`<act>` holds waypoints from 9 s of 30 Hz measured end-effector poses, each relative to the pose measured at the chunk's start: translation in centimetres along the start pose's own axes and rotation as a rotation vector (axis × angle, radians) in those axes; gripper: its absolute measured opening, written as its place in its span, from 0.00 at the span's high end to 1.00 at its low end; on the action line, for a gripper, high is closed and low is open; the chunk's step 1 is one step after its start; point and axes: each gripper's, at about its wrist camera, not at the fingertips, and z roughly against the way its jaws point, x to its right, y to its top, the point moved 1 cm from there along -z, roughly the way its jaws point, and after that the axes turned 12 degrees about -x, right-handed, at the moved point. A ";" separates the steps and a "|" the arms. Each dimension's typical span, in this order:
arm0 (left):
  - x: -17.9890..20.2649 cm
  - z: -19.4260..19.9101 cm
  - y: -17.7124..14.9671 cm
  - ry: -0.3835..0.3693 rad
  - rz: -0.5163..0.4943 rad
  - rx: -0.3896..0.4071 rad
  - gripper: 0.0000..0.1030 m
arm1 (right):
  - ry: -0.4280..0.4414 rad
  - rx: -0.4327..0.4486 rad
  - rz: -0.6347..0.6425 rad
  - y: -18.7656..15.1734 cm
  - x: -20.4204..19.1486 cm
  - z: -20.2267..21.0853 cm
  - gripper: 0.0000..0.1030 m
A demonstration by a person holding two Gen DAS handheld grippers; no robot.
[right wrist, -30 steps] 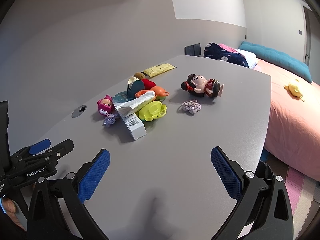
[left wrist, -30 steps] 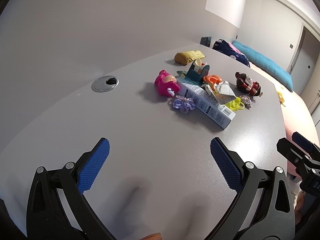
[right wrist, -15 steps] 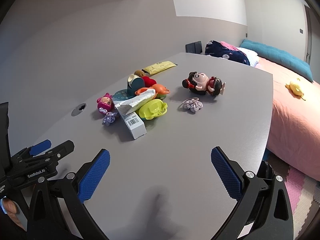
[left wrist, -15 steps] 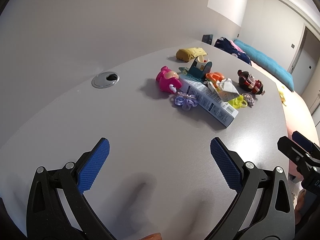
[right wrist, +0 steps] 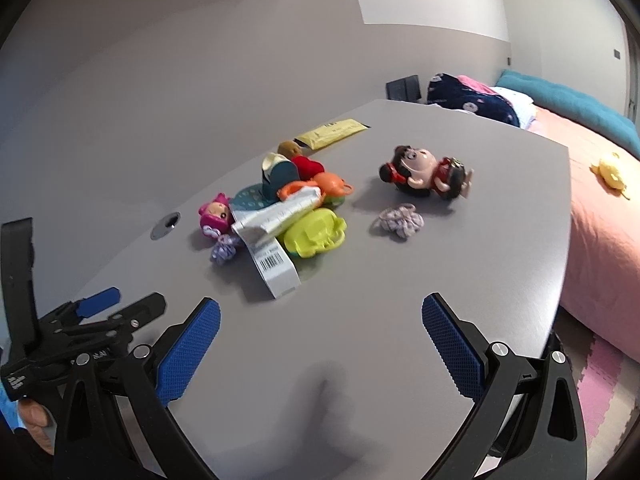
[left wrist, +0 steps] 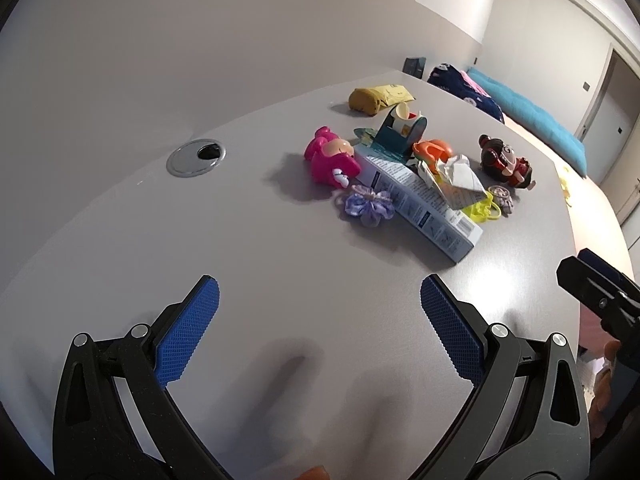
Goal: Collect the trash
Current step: 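Reach the right tool to the crumpled white paper wrapper and close on it, then carry the white wrapper to the trash bag while the left tool grasps the pink doll, then open the right tool over the black trash bag to drop the wrapper, then reach the left tool to the purple ribbon bow and close on it, then grasp the lime-green plastic toy with the right tool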
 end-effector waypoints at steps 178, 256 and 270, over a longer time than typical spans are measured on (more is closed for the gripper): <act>24.5 -1.8 7.2 -0.183 -0.272 0.034 0.06 | -0.287 0.121 -0.385 2.9 26.3 9.5 0.11; 1.0 -7.6 7.5 0.037 -0.100 -0.048 0.80 | -0.077 -0.170 0.105 10.7 -0.2 -13.2 0.11; 1.2 -6.9 7.5 0.031 -0.107 -0.035 0.80 | -0.067 -0.152 0.115 10.5 -0.1 -11.5 0.45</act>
